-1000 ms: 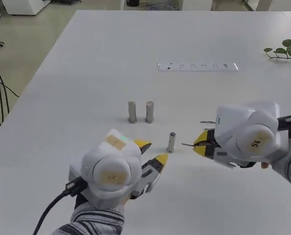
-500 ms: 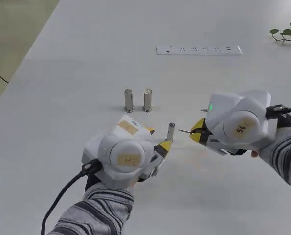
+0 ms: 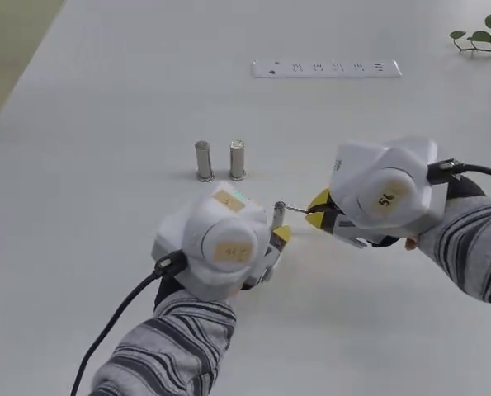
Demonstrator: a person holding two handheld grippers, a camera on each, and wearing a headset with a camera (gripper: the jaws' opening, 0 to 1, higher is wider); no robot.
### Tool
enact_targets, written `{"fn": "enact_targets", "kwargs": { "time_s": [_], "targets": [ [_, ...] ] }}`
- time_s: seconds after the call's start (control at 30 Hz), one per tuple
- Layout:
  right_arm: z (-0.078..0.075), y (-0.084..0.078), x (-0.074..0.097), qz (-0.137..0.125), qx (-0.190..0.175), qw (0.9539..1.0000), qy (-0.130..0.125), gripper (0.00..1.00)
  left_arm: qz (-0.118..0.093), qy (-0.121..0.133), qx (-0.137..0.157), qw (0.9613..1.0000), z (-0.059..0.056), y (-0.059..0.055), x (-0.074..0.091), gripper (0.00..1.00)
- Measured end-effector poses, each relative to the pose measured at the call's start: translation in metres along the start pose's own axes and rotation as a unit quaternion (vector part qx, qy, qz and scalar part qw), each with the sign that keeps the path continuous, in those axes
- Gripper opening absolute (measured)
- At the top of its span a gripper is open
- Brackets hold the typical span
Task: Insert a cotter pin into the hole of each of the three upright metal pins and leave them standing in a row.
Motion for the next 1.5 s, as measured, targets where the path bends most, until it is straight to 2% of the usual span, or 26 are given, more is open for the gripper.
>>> {"fn": "enact_targets", "kwargs": {
  "time_s": [0.07,0.23,0.8,0.9,1.1,1.2,1.37,1.5],
  "targets": [
    [0.000,0.000,0.000,0.000,0.000,1.0000,0.001,0.00,-0.002,-0.003,0.026,0.9997,-0.001,0.000,-0.005,0.16],
    [0.000,0.001,-0.001,0.001,-0.003,1.0000,0.001,0.00,-0.004,-0.010,0.034,0.9994,-0.004,0.002,-0.015,0.13],
    [0.006,0.003,0.004,0.009,0.003,0.9999,0.004,0.00,0.007,0.001,0.027,0.9996,-0.003,-0.004,-0.015,0.07],
    [0.006,0.004,0.005,0.010,-0.006,0.9999,0.002,0.00,0.008,0.004,0.044,0.9990,-0.002,-0.004,-0.016,0.06],
    [0.009,0.005,0.006,0.016,-0.013,0.9998,-0.005,0.00,0.007,0.015,0.030,0.9994,-0.005,-0.005,-0.017,0.05],
    [0.011,0.006,0.006,0.015,-0.028,0.9995,-0.004,0.00,0.008,0.027,0.032,0.9991,-0.006,-0.005,-0.016,0.05],
    [0.010,0.009,0.009,0.007,-0.023,0.9997,-0.010,0.00,0.010,0.038,0.031,0.9987,-0.006,-0.004,-0.016,0.05],
    [0.009,0.014,0.007,-0.003,-0.028,0.9996,-0.004,0.00,0.010,0.042,0.032,0.9986,-0.007,-0.004,-0.016,0.05]
  ]
}}
Point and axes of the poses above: the centre of the closed fingertips' face, and the gripper's own axes: x roughly backward along the fingers, z roughly to its left, y roughly out of its top, the point moved 6 cm from there along x, roughly backward along the fingers, and after that the axes turned 8 degrees about -x, right-handed, at the moved point
